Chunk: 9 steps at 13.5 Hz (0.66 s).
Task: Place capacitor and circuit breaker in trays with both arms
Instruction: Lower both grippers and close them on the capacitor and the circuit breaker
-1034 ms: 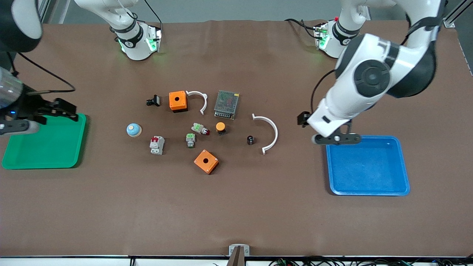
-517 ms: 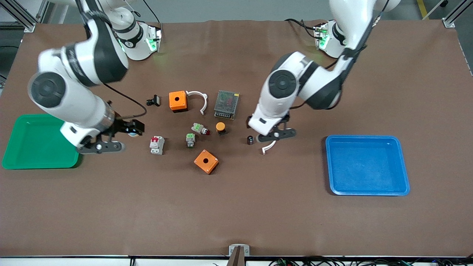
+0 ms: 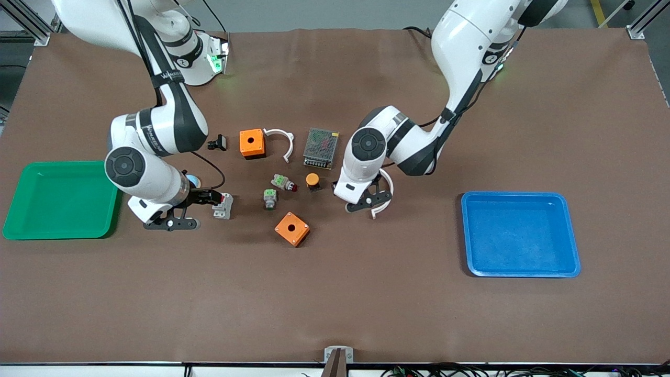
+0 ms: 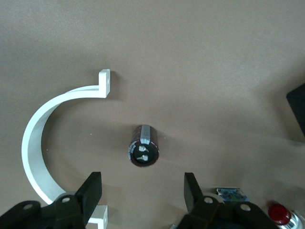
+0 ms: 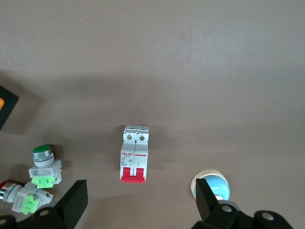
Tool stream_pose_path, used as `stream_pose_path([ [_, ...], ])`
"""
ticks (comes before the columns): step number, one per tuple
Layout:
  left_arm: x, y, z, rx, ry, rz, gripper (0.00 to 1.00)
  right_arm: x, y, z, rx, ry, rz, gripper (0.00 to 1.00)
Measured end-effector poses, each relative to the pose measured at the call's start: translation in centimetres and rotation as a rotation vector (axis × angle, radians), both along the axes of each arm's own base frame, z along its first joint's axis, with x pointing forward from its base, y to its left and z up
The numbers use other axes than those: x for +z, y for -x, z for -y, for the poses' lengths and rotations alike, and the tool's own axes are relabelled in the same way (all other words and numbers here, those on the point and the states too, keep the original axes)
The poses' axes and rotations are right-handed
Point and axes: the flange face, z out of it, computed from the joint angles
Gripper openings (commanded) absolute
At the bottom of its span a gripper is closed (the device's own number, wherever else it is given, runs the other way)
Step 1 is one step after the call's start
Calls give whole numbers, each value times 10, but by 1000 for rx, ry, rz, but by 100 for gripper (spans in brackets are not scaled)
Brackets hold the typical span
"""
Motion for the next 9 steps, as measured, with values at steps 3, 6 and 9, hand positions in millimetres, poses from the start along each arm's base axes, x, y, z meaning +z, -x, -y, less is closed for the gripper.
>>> stream_pose_path([
  [3,-11,1,-1,-19,-26,5,66,-14,-1,0,-11,-5,28,100],
  [6,-24,0,1,-17,-11,19,63,-31,5,0,-14,-14,51,100],
  [9,-38,0,1,-14,-6,18,57,-41,10,-4,-17,-25,60,100],
])
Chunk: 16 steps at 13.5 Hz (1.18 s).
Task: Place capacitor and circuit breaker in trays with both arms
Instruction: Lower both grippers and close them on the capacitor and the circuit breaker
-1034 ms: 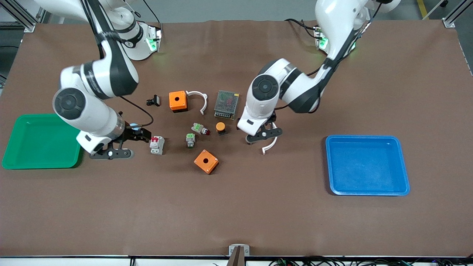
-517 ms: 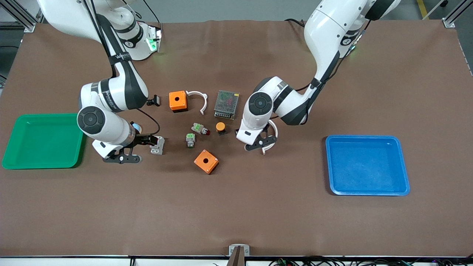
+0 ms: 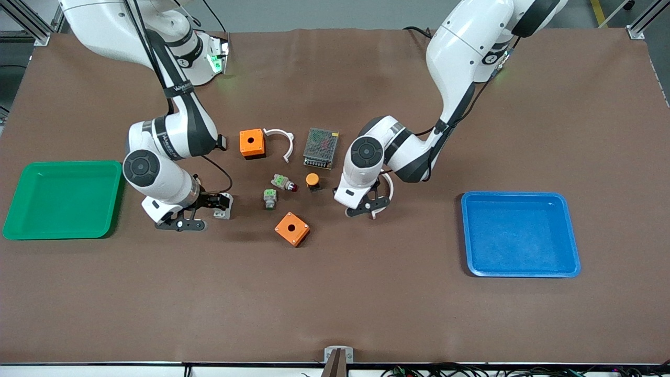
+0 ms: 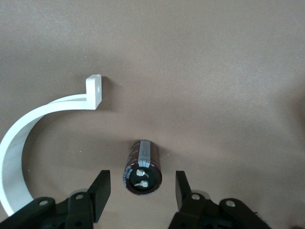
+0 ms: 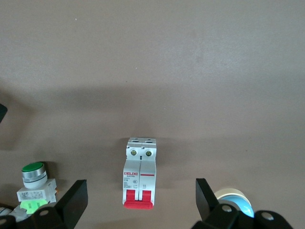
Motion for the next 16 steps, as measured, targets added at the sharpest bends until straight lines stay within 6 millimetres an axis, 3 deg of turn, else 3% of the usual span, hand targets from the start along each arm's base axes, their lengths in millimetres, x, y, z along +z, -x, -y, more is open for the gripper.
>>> stream_pose_path([
  [6,-4,0,0,0,-1,-1,49,-26,12,-2,-19,-30,38,100],
  [16,-3,-3,-3,3,-3,4,43,-40,19,-1,-75,-46,49,99],
])
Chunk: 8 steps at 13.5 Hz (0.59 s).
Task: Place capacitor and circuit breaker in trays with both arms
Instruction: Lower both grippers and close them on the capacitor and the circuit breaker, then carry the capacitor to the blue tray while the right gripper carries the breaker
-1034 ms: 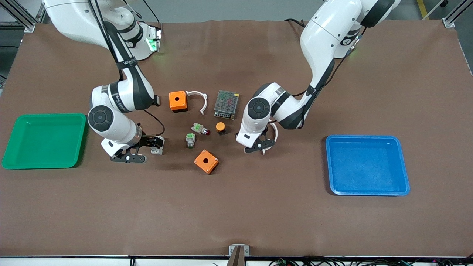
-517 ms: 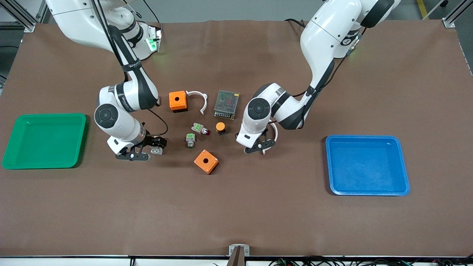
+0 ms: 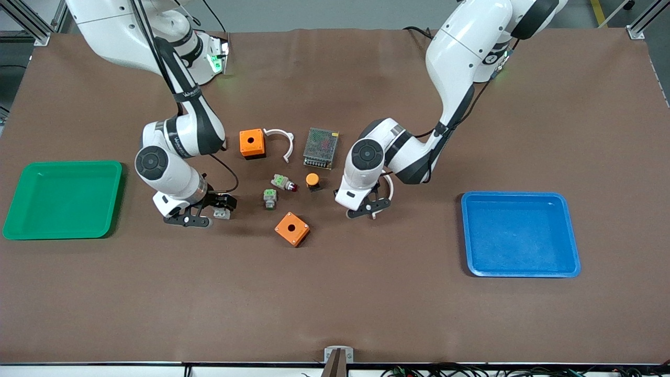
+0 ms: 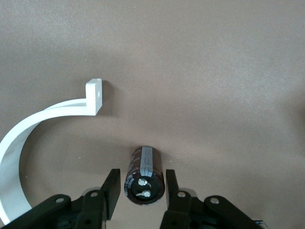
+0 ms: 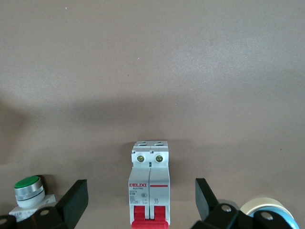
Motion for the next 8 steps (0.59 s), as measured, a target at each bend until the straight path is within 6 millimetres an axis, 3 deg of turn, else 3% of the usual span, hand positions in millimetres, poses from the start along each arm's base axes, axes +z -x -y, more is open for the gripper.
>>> stream_pose_path([
  [4,0,-1,-1,1,-1,1,37,-3,1,0,0,1,-2,99],
  [7,0,-2,-2,2,-1,2,9,-5,3,1,0,2,-7,99],
  [8,0,-2,-2,-1,-1,3,5,-7,4,1,0,3,-10,97],
])
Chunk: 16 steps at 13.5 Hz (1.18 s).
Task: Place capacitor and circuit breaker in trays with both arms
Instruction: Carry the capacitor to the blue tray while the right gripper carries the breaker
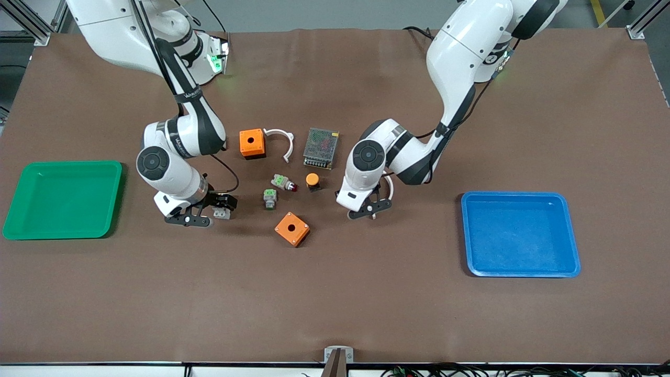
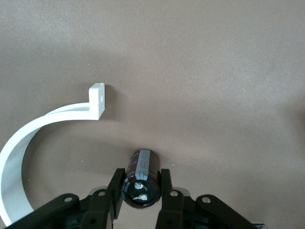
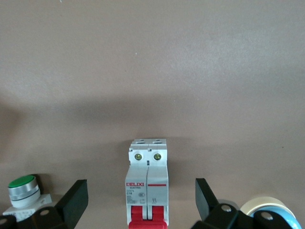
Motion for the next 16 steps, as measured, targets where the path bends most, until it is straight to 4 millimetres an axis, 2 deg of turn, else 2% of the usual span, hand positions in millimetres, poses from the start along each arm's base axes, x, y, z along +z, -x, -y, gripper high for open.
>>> stream_pose_path([
  [2,3,-3,0,-9,5,7,3,-7,6,-1,4,-1,12,89],
  [4,18,-12,-6,-13,9,17,2,-16,16,-7,16,-2,31,80],
  [8,82,-30,-27,-50,0,39,2,-19,20,-10,23,-1,32,58],
  [10,102,-39,-38,-63,6,60,2,-18,18,-7,18,0,35,38],
  [11,109,-46,-48,-77,6,67,2,-18,17,-5,14,1,37,29],
  [13,119,-66,-82,-119,-5,68,1,-16,14,0,5,2,39,18],
  [16,128,-96,-149,-178,-30,32,1,-10,8,5,-6,6,14,13],
])
